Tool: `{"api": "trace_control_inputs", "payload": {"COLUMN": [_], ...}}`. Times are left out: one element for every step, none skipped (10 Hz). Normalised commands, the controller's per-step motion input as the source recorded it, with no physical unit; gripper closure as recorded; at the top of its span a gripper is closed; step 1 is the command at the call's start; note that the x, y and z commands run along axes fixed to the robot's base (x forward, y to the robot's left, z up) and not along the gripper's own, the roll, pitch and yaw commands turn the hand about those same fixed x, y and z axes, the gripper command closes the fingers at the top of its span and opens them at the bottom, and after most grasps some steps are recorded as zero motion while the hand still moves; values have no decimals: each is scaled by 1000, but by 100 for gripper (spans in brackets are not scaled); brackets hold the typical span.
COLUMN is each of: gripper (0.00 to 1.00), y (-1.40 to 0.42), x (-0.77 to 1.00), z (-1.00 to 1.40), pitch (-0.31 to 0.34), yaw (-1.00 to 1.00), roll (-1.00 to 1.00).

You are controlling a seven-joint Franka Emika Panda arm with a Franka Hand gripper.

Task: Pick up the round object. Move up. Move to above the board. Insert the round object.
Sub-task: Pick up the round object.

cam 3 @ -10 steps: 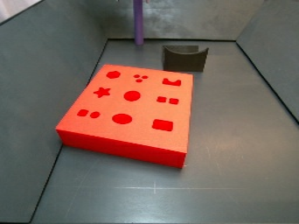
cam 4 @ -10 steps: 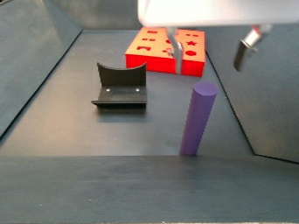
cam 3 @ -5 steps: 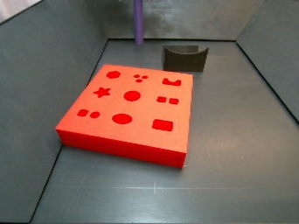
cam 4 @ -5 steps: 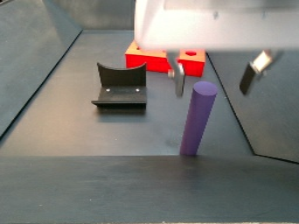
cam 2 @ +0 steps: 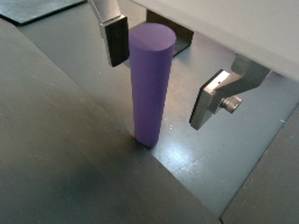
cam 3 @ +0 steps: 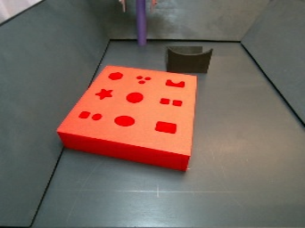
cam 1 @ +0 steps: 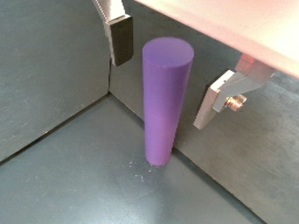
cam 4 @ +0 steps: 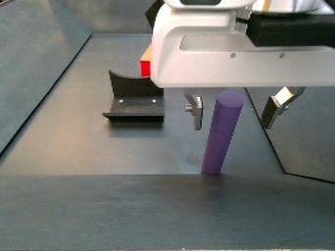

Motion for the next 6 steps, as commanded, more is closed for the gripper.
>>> {"api": "trace_control_inputs", "payload": {"gripper": [0, 0, 0, 0, 0, 100], "y": [11, -97, -226, 0, 0, 0], "x": [0, 0, 31, 0, 0, 0], "z": [0, 0, 0, 0, 0, 0], "pitch": [0, 0, 26, 0, 0, 0], "yaw": [-23, 0, 0, 0, 0, 0], "roll": [-7, 21, 81, 21, 0, 0]}}
